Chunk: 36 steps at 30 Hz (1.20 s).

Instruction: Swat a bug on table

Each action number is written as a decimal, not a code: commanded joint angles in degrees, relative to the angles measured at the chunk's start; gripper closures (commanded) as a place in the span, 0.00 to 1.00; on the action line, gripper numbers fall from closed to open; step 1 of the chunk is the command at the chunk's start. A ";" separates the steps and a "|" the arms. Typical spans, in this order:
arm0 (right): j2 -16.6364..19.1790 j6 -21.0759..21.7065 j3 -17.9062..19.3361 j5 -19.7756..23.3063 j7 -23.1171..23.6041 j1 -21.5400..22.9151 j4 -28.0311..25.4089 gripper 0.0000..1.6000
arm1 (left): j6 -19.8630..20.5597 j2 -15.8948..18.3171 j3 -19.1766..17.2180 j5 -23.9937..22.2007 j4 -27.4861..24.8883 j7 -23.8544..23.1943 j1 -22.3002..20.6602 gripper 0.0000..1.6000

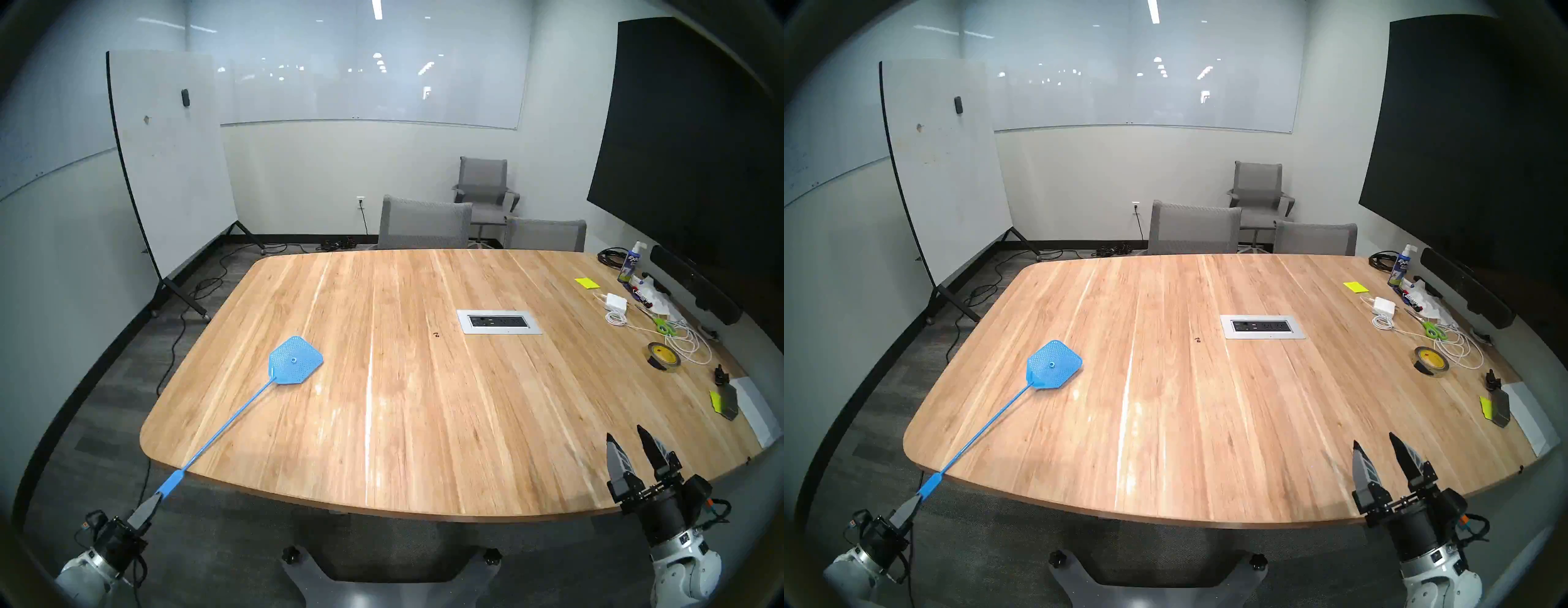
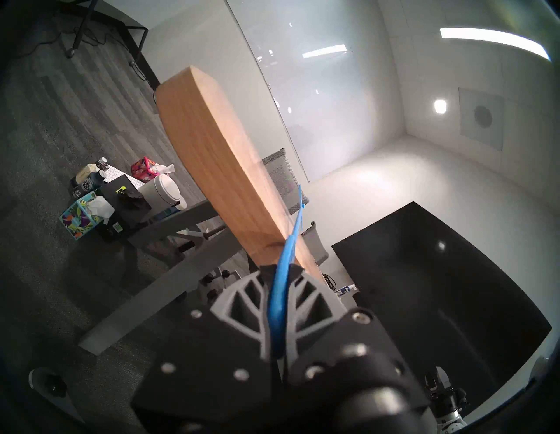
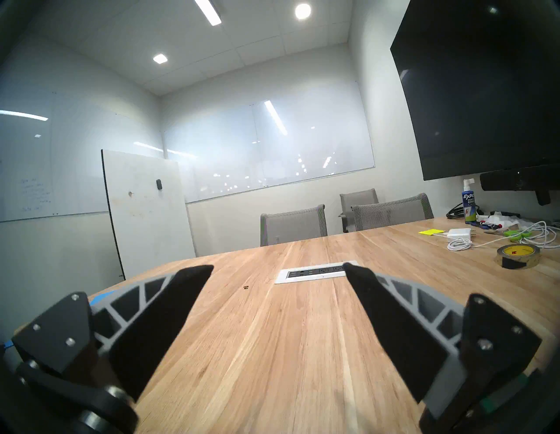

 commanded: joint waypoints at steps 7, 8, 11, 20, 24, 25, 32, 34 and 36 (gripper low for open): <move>0.07 -0.03 0.00 -0.05 0.12 0.08 -0.91 0.00 | -1.17 3.40 -4.49 -2.69 -9.64 0.08 9.73 1.00; 0.06 -0.03 0.00 -0.05 0.12 0.08 -0.92 0.00 | -1.13 3.62 -4.93 -2.91 -10.69 0.08 10.65 1.00; 0.05 -0.03 0.01 -0.05 0.13 0.10 -0.91 0.00 | -1.16 4.14 -6.23 -3.47 -12.99 0.08 12.48 1.00; 0.03 -0.03 0.03 -0.06 0.18 0.16 -0.84 0.00 | -4.86 5.26 -12.50 -4.31 -19.01 0.08 18.62 1.00; 0.02 -0.03 0.04 -0.05 0.21 0.19 -0.79 0.00 | -7.27 5.07 -16.14 -4.13 -21.29 0.08 21.33 1.00; 0.02 -0.03 0.04 -0.05 0.22 0.20 -0.78 0.00 | -7.63 5.00 -16.98 -4.23 -21.93 0.08 22.02 1.00; 0.00 -0.03 0.05 -0.05 0.25 0.25 -0.71 0.00 | -10.87 3.79 -22.21 -3.53 -24.84 0.08 25.02 1.00; -0.01 -0.03 0.06 -0.05 0.27 0.27 -0.67 0.00 | -12.84 3.19 -25.09 -3.14 -27.29 0.08 27.71 1.00; -0.01 -0.03 0.06 -0.05 0.28 0.29 -0.65 0.00 | -13.69 2.60 -26.68 -2.76 -28.40 0.08 28.32 1.00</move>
